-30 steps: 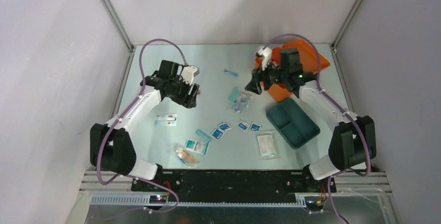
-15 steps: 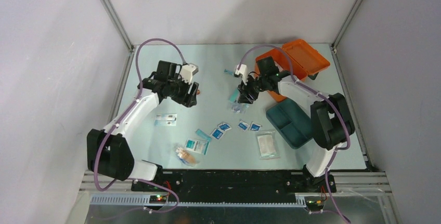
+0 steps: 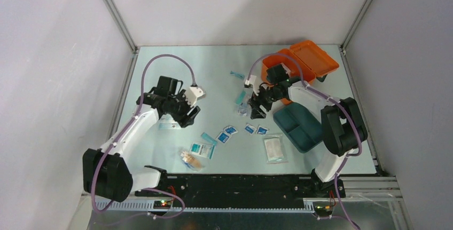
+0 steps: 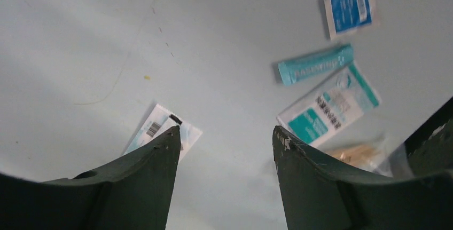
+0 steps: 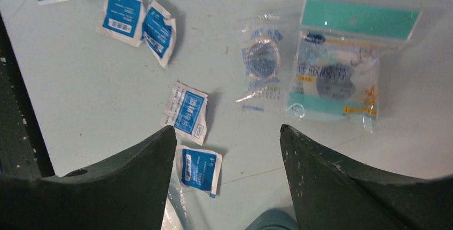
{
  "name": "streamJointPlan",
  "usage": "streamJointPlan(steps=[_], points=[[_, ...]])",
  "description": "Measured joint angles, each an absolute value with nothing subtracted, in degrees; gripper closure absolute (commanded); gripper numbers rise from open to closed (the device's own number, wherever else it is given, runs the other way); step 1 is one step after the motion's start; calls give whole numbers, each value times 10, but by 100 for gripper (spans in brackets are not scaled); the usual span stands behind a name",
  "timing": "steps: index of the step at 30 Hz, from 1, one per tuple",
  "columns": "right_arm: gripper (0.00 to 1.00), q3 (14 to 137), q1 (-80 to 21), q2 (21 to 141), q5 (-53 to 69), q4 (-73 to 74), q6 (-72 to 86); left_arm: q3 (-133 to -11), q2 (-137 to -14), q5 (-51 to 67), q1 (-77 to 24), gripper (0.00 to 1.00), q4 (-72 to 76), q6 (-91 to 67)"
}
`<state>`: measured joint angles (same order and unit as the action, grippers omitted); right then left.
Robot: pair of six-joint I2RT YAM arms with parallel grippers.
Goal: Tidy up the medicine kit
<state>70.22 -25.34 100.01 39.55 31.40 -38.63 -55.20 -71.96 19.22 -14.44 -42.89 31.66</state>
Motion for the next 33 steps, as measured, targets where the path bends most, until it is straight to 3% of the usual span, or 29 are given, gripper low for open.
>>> streamJointPlan(steps=[12,33], points=[[26,679,-264,999,345,267,-372,-529,-718,181,-141,37,-519,452],[35,766,-292,1106,230,207,-377,-631,-825,201,-92,38,-532,297]])
